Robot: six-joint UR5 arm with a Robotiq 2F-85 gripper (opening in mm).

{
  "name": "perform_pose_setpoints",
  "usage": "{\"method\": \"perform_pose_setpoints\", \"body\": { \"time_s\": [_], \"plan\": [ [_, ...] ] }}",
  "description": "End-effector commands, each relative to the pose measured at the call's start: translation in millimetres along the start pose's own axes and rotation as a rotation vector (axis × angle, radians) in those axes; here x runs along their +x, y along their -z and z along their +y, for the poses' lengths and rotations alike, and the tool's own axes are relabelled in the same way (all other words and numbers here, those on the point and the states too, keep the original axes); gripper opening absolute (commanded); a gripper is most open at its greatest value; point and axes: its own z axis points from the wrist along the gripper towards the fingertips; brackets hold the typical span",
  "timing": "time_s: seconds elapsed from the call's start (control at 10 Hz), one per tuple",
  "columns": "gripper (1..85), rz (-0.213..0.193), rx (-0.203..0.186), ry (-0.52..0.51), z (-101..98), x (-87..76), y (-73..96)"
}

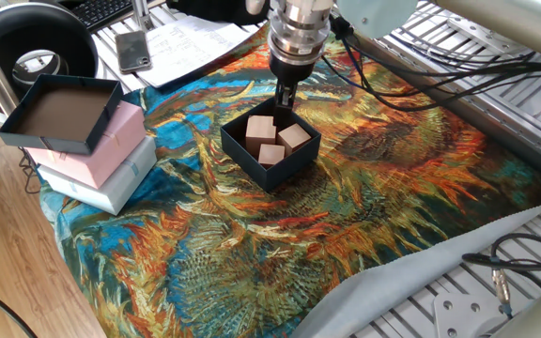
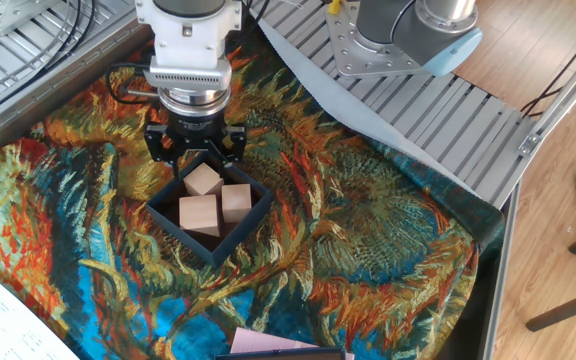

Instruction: Take everything out of the gift box

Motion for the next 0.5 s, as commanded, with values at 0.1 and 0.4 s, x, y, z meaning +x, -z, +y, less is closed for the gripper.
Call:
{"method": "perform_pose_setpoints", "body": {
  "time_s": [0.1,0.4],
  "plan": [
    [64.7,0.014,-0.017,0.033,3.3,4.3,1.1],
    [65.0,-0.011,-0.026,-0.018,2.1,-8.4,-7.0]
  ]
}}
